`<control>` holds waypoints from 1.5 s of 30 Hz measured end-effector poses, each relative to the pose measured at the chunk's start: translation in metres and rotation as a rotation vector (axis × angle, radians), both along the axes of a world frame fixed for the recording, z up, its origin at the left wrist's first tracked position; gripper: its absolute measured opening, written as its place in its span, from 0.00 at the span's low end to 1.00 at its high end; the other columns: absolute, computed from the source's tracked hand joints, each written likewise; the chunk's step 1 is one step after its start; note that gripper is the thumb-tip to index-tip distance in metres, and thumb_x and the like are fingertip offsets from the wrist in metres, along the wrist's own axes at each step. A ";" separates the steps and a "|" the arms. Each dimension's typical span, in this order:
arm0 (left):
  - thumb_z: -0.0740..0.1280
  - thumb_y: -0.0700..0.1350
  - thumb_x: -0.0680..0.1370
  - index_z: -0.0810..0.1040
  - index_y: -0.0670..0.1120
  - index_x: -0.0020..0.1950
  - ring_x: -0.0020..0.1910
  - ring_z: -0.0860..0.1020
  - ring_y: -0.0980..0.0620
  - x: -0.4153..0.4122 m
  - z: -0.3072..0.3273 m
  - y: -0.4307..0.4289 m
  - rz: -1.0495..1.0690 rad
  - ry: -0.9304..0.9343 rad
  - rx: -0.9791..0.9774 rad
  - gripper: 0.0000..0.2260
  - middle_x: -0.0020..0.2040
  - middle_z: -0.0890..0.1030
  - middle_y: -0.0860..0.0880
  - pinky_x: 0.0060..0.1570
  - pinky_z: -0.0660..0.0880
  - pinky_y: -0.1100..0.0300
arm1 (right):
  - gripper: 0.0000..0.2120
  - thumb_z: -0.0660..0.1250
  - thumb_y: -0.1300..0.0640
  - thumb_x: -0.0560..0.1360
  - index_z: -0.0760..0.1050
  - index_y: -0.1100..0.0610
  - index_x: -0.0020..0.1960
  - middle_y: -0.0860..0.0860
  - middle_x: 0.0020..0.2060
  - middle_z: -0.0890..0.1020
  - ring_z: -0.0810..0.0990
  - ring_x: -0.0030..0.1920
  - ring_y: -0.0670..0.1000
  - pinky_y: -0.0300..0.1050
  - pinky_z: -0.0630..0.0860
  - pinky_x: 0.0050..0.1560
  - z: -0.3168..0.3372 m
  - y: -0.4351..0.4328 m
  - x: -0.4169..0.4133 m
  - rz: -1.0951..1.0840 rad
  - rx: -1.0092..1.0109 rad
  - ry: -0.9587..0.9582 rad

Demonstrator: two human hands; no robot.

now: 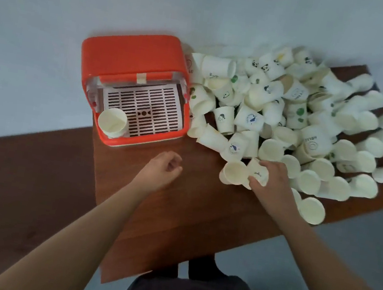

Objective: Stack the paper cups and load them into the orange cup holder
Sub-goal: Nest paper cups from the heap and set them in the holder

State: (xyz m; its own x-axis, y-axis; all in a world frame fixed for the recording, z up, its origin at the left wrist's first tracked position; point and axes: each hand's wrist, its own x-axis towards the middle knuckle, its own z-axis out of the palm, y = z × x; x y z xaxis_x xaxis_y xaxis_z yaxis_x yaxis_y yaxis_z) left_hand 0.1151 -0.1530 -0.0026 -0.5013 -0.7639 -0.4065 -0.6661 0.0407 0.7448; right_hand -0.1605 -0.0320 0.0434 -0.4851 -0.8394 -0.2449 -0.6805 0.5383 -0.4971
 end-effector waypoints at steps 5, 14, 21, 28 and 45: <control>0.70 0.52 0.78 0.73 0.50 0.68 0.60 0.74 0.54 -0.088 -0.010 0.019 -0.116 -0.025 -0.014 0.20 0.63 0.72 0.53 0.62 0.74 0.55 | 0.25 0.74 0.56 0.73 0.73 0.59 0.68 0.54 0.62 0.71 0.73 0.62 0.53 0.39 0.64 0.63 -0.007 0.059 -0.036 -0.152 0.002 0.037; 0.78 0.53 0.70 0.58 0.46 0.79 0.75 0.60 0.41 -0.143 -0.032 0.024 -0.316 -0.146 -0.228 0.44 0.76 0.60 0.44 0.71 0.63 0.44 | 0.36 0.74 0.46 0.72 0.65 0.59 0.73 0.58 0.68 0.68 0.67 0.68 0.59 0.55 0.67 0.70 -0.041 0.060 -0.034 -0.056 0.092 0.134; 0.78 0.50 0.71 0.67 0.44 0.74 0.70 0.67 0.42 -0.147 -0.043 0.029 -0.301 -0.124 -0.275 0.36 0.71 0.70 0.45 0.65 0.70 0.45 | 0.26 0.67 0.50 0.79 0.68 0.63 0.71 0.60 0.65 0.72 0.72 0.62 0.62 0.55 0.68 0.66 -0.058 0.015 -0.046 0.023 0.032 0.229; 0.76 0.60 0.66 0.71 0.53 0.69 0.64 0.73 0.54 -0.122 -0.047 0.020 -0.174 -0.056 -0.138 0.34 0.64 0.75 0.55 0.63 0.74 0.48 | 0.15 0.60 0.54 0.82 0.76 0.60 0.64 0.57 0.60 0.74 0.70 0.60 0.59 0.53 0.68 0.61 -0.067 -0.011 -0.051 0.138 0.077 0.229; 0.76 0.50 0.74 0.69 0.54 0.71 0.66 0.73 0.52 0.007 0.033 -0.006 0.351 0.185 -0.106 0.28 0.66 0.72 0.55 0.64 0.75 0.52 | 0.05 0.74 0.53 0.73 0.86 0.51 0.49 0.50 0.70 0.72 0.70 0.71 0.48 0.45 0.65 0.71 0.031 -0.086 0.007 0.098 -0.149 -0.301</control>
